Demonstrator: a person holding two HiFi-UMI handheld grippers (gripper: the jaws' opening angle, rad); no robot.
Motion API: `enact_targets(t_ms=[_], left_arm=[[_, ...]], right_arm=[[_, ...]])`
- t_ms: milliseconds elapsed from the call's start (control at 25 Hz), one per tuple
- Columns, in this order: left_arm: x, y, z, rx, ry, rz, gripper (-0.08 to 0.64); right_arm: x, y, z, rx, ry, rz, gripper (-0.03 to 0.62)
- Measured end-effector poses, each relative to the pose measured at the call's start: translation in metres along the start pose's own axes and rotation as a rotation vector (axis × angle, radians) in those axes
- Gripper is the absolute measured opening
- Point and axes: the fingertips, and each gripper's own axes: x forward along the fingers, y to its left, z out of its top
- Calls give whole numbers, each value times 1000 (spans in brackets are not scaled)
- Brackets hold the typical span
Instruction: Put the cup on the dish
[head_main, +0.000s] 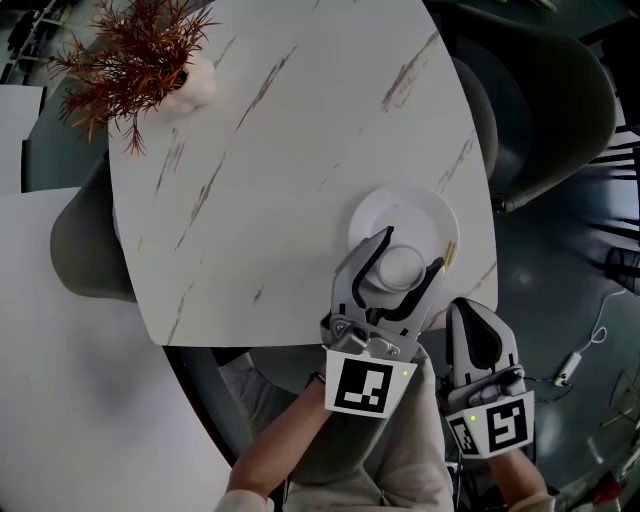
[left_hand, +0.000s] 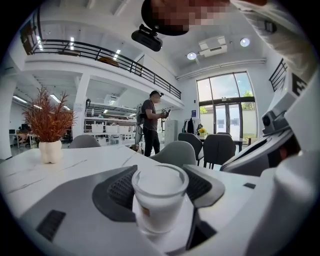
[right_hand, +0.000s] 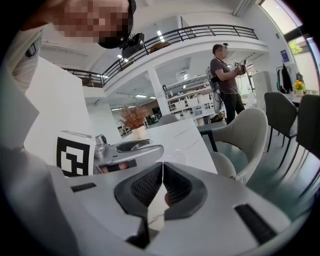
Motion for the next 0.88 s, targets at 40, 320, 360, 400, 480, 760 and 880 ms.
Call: enact_targets(t_ms=[40,320,360,400,480,760,880], left_arm=[[-2,0,-1,-4,0,-1,262],[-14,1,-4,15,9,20,304],[-18,2,-6,13,12,26,304],[-23,2,-7,9,20,31,304],[-34,0,-11,0,40,33,304],[-70,-12,-8,-24,66,28,304],[-86,-20,-3,-38,72,33,302]], right_arm=[[0,0,1,2,-2,-1,5],[-8,3,3,0,-9,0,6],[-9,3,3,-1,-10,0,6],[-11,4,4,-3,-10,-1,5],[-15,4,5,-7,-10,-2,5],[-29,10,15,-25,-27,-1,6],[-35,17,20,-32,-34,10,5]])
